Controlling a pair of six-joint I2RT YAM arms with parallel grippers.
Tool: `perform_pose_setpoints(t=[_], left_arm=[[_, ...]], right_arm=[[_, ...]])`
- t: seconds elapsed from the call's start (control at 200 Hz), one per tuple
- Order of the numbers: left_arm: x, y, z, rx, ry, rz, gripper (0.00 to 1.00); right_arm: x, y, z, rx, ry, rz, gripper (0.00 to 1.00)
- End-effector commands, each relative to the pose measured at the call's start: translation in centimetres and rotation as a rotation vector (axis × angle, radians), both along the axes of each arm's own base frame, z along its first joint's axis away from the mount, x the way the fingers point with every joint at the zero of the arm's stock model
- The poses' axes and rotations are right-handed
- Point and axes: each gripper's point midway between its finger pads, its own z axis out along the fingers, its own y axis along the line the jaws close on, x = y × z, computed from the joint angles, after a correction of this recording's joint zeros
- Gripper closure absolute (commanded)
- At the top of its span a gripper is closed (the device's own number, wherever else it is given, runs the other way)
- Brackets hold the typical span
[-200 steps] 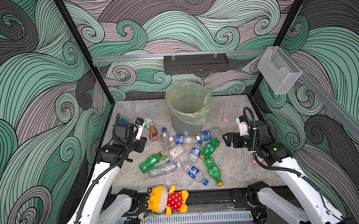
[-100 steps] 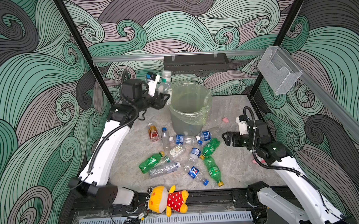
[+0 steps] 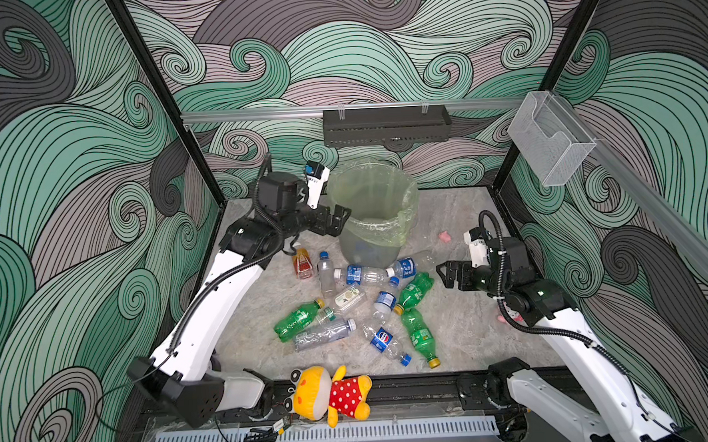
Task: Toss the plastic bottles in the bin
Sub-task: 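Open the left gripper over the bin and withdraw it toward the pile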
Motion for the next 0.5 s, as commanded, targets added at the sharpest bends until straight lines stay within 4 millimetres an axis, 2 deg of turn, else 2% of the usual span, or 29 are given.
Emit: perform_pose_setpoints(t=[0.0, 0.195, 0.315, 0.496], left_arm=[[-0.8, 3.6, -1.7, 0.063, 0.024, 0.157, 0.01], [-4.0, 8.1, -6.2, 0.162, 0.057, 0.29, 0.01], [-5.6, 9.4, -7.6, 0.153, 0.055, 0.32, 0.01], [-6.9, 11.1, -10.2, 0.176, 0.106, 0.381, 0.01]], right_arm=[[-0.4, 0.3, -1.0, -0.002, 0.067, 0.028, 0.0], [-1.4, 0.5, -2.0, -0.01, 0.122, 0.058, 0.0], [-2.0, 0.3, -2.4, -0.027, 0.156, 0.064, 0.01], [-2.6, 0.3, -2.5, -0.034, 0.194, 0.071, 0.04]])
